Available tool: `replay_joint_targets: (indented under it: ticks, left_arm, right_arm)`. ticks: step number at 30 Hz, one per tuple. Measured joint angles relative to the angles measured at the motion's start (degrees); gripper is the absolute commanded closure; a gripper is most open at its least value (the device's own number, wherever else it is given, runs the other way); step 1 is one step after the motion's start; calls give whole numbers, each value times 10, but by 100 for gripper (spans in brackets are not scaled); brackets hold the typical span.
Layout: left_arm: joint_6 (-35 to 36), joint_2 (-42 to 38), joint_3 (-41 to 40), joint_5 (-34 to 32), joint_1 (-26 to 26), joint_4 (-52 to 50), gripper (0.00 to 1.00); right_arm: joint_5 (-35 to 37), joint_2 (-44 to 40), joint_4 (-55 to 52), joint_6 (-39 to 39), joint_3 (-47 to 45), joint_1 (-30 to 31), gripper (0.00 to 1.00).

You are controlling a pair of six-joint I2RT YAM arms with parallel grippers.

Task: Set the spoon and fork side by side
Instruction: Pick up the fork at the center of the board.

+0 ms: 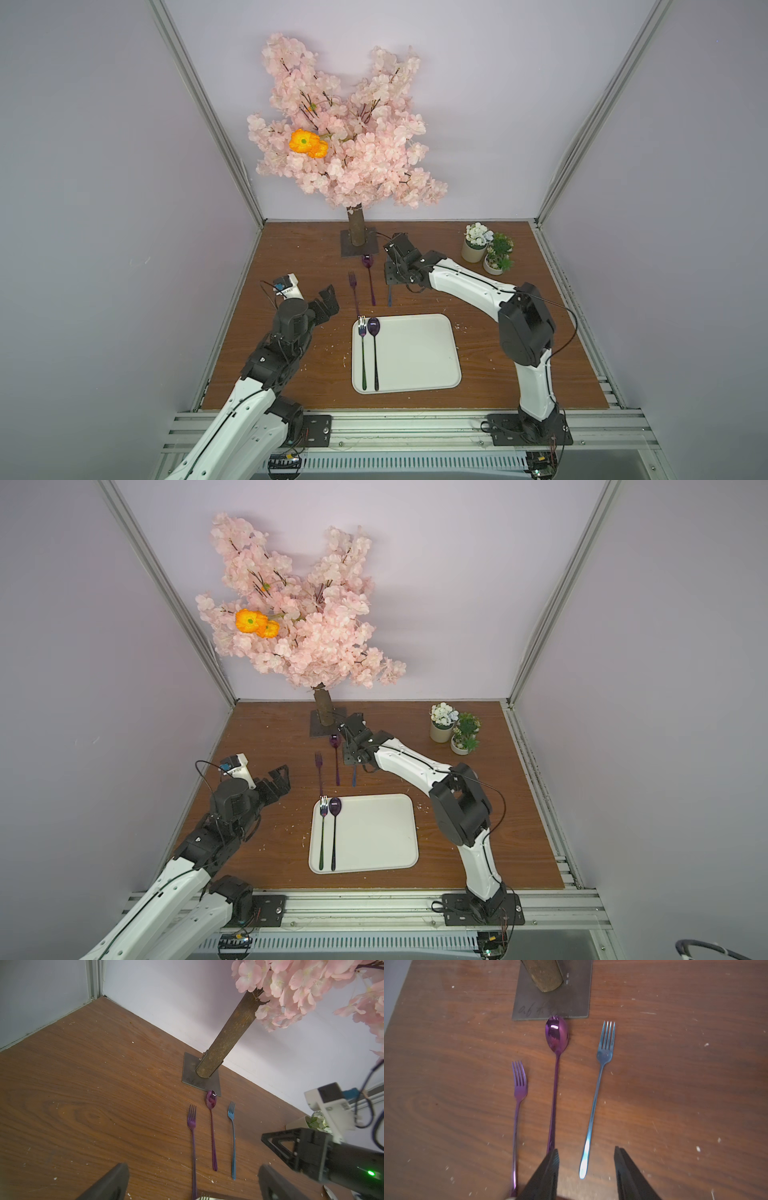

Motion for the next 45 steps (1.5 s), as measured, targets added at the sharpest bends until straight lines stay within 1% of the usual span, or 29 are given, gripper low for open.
replay_joint_targets:
  ticks: [5, 9, 15, 20, 28, 35, 36, 39, 42, 45]
  left_arm:
    - [4, 0, 0, 0, 0, -7, 0]
    - [4, 0, 0, 0, 0, -8, 0]
    - [5, 0, 0, 0, 0, -8, 0]
    - [5, -3, -1, 0, 0, -7, 1]
    - [5, -4, -1, 0, 0, -7, 0]
    - [5, -5, -1, -1, 0, -7, 1]
    - [5, -5, -1, -2, 0, -7, 1]
    - [5, -9, -1, -2, 0, -7, 0]
    - [5, -12, -1, -4, 0, -7, 0]
    - [5, -15, -1, -4, 0, -7, 0]
  right_arm:
    - [-6, 104, -16, -16, 94, -10, 56]
    - [-7, 153, -30, -17, 135, -14, 57]
    - [-2, 170, -44, -17, 152, -21, 59]
    - [-2, 182, -45, -17, 172, -30, 67]
    - [-2, 205, -45, -17, 187, -37, 68]
    - [1, 213, -45, -17, 195, -38, 82]
    - [2, 213, -45, -19, 196, -39, 86]
    - [7, 213, -43, -20, 196, -40, 94]
    - [17, 213, -44, -20, 198, -40, 98]
    - [29, 213, -46, -24, 200, -44, 100]
